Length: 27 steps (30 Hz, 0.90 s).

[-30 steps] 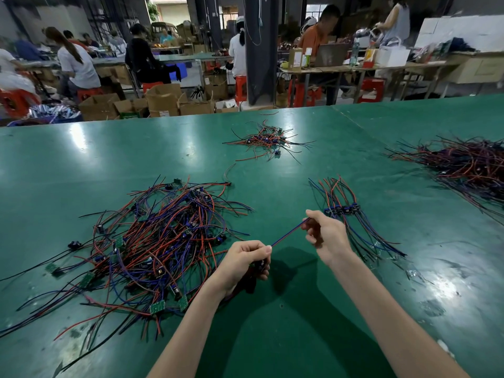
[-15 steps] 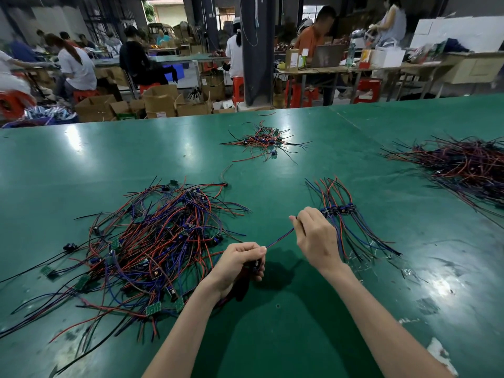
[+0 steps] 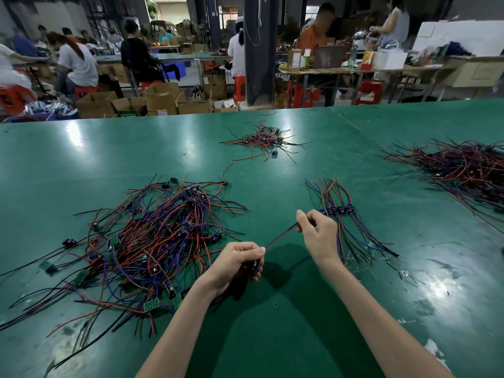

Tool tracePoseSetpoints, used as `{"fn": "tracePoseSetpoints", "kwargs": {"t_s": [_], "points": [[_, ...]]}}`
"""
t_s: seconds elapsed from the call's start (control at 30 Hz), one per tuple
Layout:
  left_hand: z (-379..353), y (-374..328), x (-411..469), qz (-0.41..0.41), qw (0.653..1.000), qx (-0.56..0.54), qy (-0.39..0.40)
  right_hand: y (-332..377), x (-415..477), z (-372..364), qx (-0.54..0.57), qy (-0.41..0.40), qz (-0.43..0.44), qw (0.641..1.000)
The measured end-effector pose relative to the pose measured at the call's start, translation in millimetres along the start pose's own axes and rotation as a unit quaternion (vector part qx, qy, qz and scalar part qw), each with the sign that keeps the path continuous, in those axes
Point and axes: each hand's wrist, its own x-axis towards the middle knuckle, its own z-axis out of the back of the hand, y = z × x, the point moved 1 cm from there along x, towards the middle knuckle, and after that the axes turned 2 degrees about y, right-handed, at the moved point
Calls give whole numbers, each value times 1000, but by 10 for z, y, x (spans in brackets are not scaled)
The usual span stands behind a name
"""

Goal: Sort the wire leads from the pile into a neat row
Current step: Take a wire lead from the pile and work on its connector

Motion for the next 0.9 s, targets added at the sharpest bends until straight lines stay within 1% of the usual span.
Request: {"fn": "tracePoseSetpoints", "kwargs": {"t_s": [0.03,0.07,0.1,0.17,0.2,0.23,0.27,0.33,0.53,0.63,0.73,0.83,0.9], "points": [[-7,-7,-1,0,1000,1,-1,3,-4,-7,74,9,-75,994],[-15,-14,-2,0,1000,1,-2,9,-5,-15,151,14,-146,977],[-22,-21,-5,0,1000,0,-2,12,0,-22,225,17,-215,950],[-38,-30,-11,0,1000,-4,1,23,6,-29,345,26,-329,879],[-45,-36,-17,1,1000,-3,3,33,5,-34,384,33,-366,847],[-49,-40,-22,2,1000,-1,6,36,5,-36,409,41,-388,825],[-54,-44,-23,3,1000,3,8,36,7,-43,422,48,-399,813],[-63,-55,-26,4,1000,8,13,29,10,-50,427,53,-403,808],[-67,-70,-30,-6,1000,19,8,-23,39,-53,413,42,-369,832],[-43,-72,-40,-21,1000,19,-10,2,15,-43,416,67,-359,833],[-23,-80,-15,-32,997,-12,-64,92,-55,-72,384,156,-361,835],[26,-75,23,-30,987,-71,-140,229,-191,-132,295,285,-334,849],[55,-61,30,-27,978,-104,-179,302,-312,-194,243,357,-304,849]]}}
